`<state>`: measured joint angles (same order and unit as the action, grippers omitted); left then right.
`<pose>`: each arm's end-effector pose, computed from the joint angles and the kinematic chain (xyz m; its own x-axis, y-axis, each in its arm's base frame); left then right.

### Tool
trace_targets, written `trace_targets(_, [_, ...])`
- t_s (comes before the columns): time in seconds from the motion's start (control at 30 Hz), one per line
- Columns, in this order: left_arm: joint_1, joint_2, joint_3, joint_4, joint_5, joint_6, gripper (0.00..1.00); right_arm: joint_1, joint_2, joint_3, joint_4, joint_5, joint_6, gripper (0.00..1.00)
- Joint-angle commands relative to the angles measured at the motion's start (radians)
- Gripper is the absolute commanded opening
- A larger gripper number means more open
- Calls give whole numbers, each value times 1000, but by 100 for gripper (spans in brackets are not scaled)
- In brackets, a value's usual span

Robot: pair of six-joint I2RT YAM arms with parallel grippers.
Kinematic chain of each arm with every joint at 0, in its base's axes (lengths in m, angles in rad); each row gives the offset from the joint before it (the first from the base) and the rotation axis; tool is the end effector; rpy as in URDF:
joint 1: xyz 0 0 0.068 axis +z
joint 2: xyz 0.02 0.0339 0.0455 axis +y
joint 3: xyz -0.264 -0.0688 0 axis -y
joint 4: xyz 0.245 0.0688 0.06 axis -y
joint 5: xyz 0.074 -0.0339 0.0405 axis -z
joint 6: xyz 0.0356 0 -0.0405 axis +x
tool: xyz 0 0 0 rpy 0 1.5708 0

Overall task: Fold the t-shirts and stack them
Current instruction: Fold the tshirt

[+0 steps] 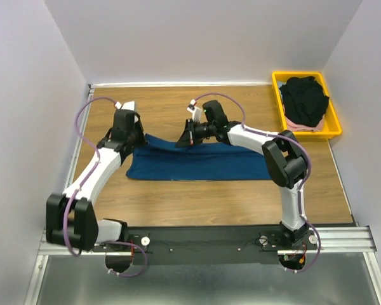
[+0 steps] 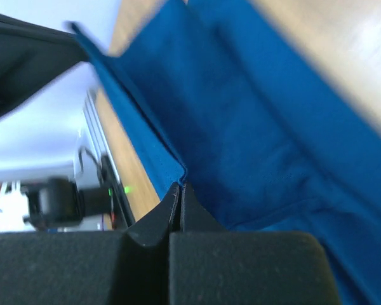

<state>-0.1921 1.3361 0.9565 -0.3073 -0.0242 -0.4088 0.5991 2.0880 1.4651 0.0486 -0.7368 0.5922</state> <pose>0.2879 -0.0551 0.2657 -0.6398 -0.2804 -0.7156 -0.0892 0.9519 -0.2933 0.3737 0.2841 0.1942 -0.8654 -0.0903 -0.4929 -0.4826 0.4145 0.7715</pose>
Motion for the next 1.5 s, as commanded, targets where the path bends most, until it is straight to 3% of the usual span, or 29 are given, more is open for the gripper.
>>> trace_targets(0.0, [3,-139,-97,-119,47,-79,0,57,-17,-113,-90,-67,-49,1])
trace_targets(0.3, [3,-350,-260,-305,124,-159,0,136,-68,-255,-130,-62,-83,1])
trace_targets(0.57, [3,-483,-318,-331,139,-232,0,146,-109,-282,-187,-9,-129,3])
trace_targets(0.77, [3,-448,-315,-288,47,-240,0,146,-76,-215,-207,37,-134,4])
trace_targets(1.0, [3,-396,-326,-96,-34,-256,0,143,-43,-124,-233,123,-146,4])
trace_targets(1.47, [3,-173,-271,92,-97,-36,0,120,27,37,-329,286,-244,7])
